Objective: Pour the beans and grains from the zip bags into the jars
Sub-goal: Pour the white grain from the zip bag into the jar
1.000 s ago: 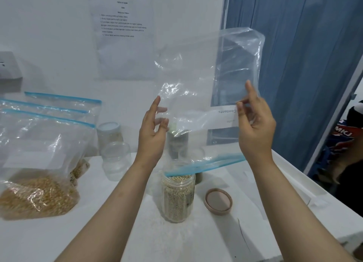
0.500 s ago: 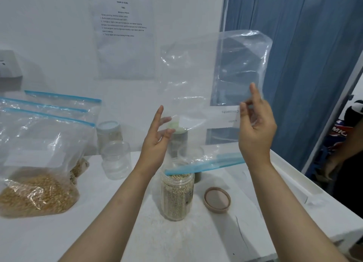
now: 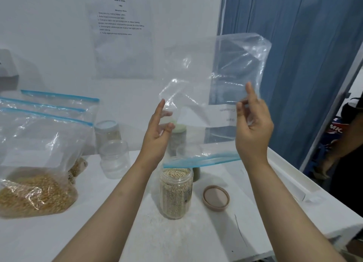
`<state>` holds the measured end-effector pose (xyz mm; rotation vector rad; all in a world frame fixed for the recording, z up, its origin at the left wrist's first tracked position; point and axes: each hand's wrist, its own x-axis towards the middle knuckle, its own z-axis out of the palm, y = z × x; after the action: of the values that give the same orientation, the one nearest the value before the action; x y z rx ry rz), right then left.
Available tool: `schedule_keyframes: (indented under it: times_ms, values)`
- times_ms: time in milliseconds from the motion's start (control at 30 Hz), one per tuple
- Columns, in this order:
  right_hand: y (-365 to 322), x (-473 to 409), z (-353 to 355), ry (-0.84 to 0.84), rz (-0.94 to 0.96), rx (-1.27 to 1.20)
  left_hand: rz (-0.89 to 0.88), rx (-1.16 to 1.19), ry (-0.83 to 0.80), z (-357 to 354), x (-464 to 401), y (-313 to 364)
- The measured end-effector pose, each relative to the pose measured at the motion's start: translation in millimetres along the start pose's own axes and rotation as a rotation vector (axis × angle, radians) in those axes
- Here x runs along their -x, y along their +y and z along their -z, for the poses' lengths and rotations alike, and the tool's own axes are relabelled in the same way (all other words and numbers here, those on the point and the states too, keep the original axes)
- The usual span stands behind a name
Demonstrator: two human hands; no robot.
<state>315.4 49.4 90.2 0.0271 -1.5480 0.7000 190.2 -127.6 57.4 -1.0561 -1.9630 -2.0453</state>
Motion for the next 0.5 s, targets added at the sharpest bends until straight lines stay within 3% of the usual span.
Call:
schedule_keyframes:
  times_ms: [500]
  values:
    - [1.2,0.8,-5.8,0.030,-0.068,-0.013,0.000,0.008,0.009,3.7,1.7,-2.1]
